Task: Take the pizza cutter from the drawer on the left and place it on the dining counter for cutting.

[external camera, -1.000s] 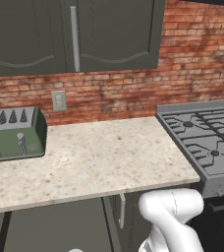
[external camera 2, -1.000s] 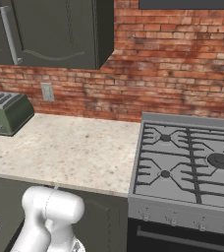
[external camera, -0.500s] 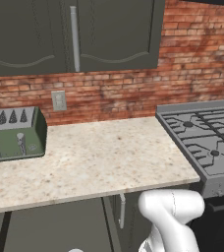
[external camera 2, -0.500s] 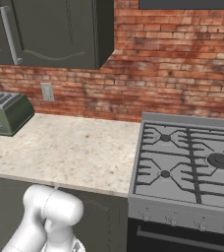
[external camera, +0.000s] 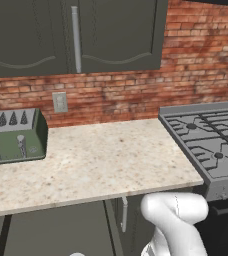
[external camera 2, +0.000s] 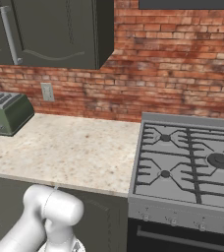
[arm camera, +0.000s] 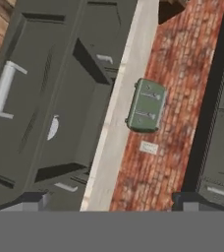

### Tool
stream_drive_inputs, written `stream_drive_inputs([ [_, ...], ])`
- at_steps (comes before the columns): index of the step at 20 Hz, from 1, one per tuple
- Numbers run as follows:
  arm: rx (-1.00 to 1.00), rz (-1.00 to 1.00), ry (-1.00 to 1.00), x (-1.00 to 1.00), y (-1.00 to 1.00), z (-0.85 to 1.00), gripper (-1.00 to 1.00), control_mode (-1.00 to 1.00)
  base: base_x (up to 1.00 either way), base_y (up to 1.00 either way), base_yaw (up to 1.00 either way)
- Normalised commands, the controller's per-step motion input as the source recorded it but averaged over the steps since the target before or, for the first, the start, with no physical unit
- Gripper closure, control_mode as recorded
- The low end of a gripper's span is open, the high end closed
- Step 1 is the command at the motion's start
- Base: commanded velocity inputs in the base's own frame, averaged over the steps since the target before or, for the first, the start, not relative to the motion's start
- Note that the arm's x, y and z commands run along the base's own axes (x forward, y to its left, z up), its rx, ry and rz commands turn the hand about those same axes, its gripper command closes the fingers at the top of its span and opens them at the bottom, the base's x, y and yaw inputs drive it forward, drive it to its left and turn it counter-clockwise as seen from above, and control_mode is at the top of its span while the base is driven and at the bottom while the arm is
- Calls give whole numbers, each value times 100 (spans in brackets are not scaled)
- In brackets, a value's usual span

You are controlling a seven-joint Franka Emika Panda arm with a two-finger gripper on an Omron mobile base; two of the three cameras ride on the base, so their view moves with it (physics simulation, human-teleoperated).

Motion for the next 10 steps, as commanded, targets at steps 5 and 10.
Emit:
stream_drive_inputs([
  [5, 11, -6, 18, 0, -34, 88, -100, -100, 0, 0, 0],
  [10, 12, -7, 24, 6, -36, 86, -100, -100, 0, 0, 0],
])
